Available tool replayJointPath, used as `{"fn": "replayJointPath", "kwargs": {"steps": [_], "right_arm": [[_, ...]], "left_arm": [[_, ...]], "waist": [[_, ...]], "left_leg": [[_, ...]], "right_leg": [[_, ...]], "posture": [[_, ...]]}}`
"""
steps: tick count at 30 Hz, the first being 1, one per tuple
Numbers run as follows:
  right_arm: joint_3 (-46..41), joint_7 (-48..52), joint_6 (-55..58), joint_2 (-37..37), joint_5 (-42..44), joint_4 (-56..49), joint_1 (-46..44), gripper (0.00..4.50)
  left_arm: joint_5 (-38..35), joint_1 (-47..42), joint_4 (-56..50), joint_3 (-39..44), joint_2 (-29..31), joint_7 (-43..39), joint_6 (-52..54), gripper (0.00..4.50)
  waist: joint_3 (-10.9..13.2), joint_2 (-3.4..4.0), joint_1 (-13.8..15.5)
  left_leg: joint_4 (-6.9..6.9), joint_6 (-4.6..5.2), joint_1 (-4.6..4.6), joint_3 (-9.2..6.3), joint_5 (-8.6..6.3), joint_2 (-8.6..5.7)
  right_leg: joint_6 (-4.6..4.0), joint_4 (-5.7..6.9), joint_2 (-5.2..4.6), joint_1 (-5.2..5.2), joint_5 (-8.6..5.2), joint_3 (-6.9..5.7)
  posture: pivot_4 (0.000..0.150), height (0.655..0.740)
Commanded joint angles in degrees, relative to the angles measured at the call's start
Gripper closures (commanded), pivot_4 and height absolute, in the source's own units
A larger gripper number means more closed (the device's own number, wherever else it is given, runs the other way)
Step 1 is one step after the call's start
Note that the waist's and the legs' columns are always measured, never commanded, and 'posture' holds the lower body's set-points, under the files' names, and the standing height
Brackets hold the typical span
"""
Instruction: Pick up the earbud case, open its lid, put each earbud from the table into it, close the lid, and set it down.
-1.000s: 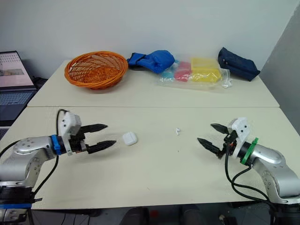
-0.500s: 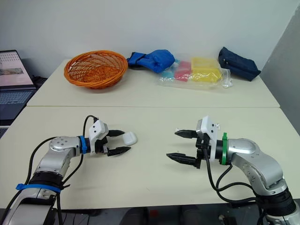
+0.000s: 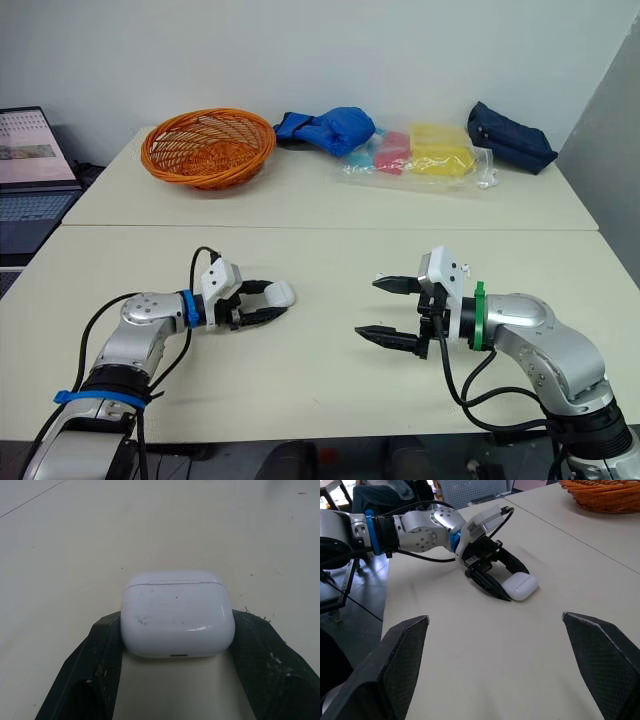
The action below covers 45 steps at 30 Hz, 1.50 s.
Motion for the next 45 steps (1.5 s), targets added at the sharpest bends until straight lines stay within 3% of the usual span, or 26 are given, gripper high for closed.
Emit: {"fn": "replayJointPath", "kwargs": {"steps": [1,5,10,12,17,24,37,40,45], "right_arm": [[-1.5,0.5,-0.6,-0.5,0.8,-1.2,0.0,0.00],[-2.1,-1.1,0.3,-0.2,0.2,0.7,-1.3,0.00],[-6.4,-7.4,10.9,2.1,8.1,3.4,-6.4,0.00],[-7.4,-9.1,16.9,2.5,11.3,7.0,-12.1,0.00],[-6.8,-11.0,21.8,3.0,11.4,12.9,-19.6,0.00],[-6.9,-14.6,26.1,8.1,14.2,14.5,-24.1,0.00],[-8.9,-19.3,28.1,13.7,15.9,14.7,-25.1,0.00],[-8.8,-19.0,27.4,13.8,15.3,15.1,-25.0,0.57],[-7.7,-17.9,26.8,13.1,14.7,14.7,-24.5,2.31]], "left_arm": [[0.7,-0.4,0.6,-0.1,1.1,-1.3,-1.8,1.75],[1.1,-4.3,0.4,0.8,0.1,0.4,-7.6,1.75],[2.0,-11.4,-1.7,0.7,-2.4,1.2,-25.8,1.75],[2.8,-15.7,-1.4,-0.9,-4.3,0.8,-38.3,1.75],[4.3,-21.3,3.7,-4.5,-7.2,1.2,-57.8,1.75],[6.6,-25.2,10.4,-7.4,-8.8,5.1,-67.0,1.75],[12.1,-27.0,14.6,-9.3,-7.8,13.9,-70.6,1.75],[12.2,-27.4,14.8,-9.6,-7.8,15.3,-70.7,1.75],[12.1,-27.6,15.0,-10.4,-7.6,16.8,-70.6,1.75]], "waist": [[0.0,0.00,0.0],[0.0,-0.02,-0.1],[0.0,-0.07,0.9],[0.1,-0.06,0.9],[0.0,-0.05,1.1],[0.1,-0.04,0.9],[0.1,-0.04,0.9],[0.1,-0.04,0.9],[0.1,-0.04,0.9]], "left_leg": [[0.00,0.00,0.02,0.01,0.00,0.00],[0.03,0.00,0.04,0.00,0.00,0.01],[0.27,0.00,-0.05,-0.06,0.00,0.02],[0.30,0.00,-0.02,0.02,0.00,0.01],[0.37,0.01,-0.05,0.09,0.00,0.00],[0.32,0.05,-0.14,0.03,-0.02,0.07],[0.55,0.05,-0.20,-0.01,-0.02,0.09],[0.54,0.05,-0.20,-0.02,-0.02,0.09],[0.55,0.05,-0.20,-0.01,-0.02,0.09]], "right_leg": [[0.00,0.04,0.00,0.00,0.00,0.01],[-0.06,0.19,0.01,-0.04,-0.04,0.00],[-0.08,0.32,0.02,-0.05,-0.03,0.00],[-0.07,0.32,0.02,-0.03,-0.02,0.06],[-0.30,0.31,0.00,-0.03,0.14,0.09],[-0.06,0.44,0.14,-0.19,-0.01,0.08],[-0.01,0.51,0.13,-0.15,0.00,0.04],[-0.01,0.52,0.13,-0.15,-0.01,0.04],[-0.01,0.51,0.13,-0.15,-0.01,0.05]], "posture": [[0.150,0.7400],[0.150,0.7400],[0.150,0.7400],[0.150,0.7400],[0.150,0.7400],[0.150,0.7400],[0.150,0.7400],[0.150,0.7400],[0.150,0.7400]]}}
